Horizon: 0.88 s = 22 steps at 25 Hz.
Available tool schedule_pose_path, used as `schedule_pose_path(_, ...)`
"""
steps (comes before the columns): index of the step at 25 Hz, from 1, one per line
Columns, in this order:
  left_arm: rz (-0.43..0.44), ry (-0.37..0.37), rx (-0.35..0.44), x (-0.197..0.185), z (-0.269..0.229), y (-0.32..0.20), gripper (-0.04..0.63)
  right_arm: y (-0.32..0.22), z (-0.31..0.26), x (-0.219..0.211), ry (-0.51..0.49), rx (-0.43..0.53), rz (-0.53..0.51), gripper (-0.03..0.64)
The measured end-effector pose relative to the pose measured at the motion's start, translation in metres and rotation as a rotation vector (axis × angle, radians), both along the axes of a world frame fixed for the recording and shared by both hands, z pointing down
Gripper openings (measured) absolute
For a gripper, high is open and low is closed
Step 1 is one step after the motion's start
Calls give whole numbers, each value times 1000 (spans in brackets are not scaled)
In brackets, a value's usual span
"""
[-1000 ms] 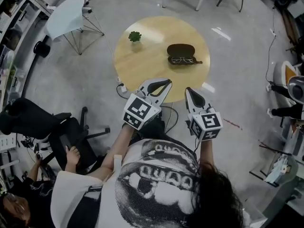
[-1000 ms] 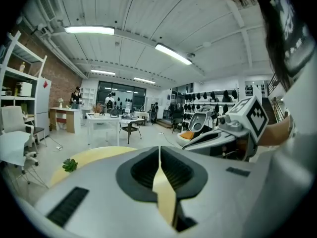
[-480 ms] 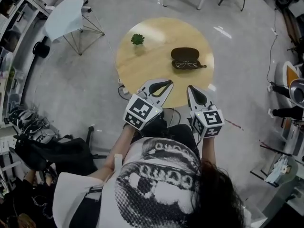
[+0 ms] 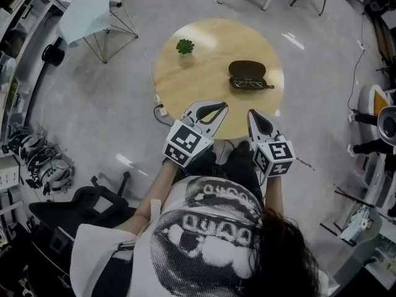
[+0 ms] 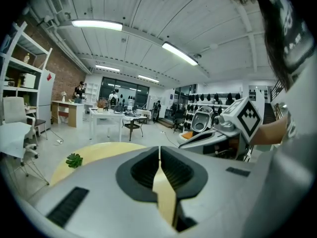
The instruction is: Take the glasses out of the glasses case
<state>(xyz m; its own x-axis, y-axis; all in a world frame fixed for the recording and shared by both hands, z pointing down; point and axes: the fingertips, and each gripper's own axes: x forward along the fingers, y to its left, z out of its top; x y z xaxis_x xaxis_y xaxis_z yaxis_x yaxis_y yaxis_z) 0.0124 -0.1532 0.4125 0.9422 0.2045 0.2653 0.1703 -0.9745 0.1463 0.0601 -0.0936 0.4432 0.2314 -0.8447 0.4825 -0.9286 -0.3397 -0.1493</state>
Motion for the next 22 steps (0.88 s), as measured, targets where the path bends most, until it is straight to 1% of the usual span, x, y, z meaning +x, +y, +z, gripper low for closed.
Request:
schedule_pose_path(3,-26,-11,-15,0,5,-5,18,-5,4,4,-5,-15,-16,-3)
schedule_pose_path(9,-84,-31,-17,7,12,-17,18,-8,17,24,-29,-33,-34,-3)
schedule_pose_path(14,-131,-55,-18,16,17,-25,18,-15,32,58,-37,-63,-36,-3)
schedule_pose_path(17,-169,-77,-15,25,22,-34,18,-21,47,80,-63,-88,-46,-2)
schedule_pose_path(22,-217,-90,-21,51,22,-38,18,-23,73,118,-105,-158,-76,11)
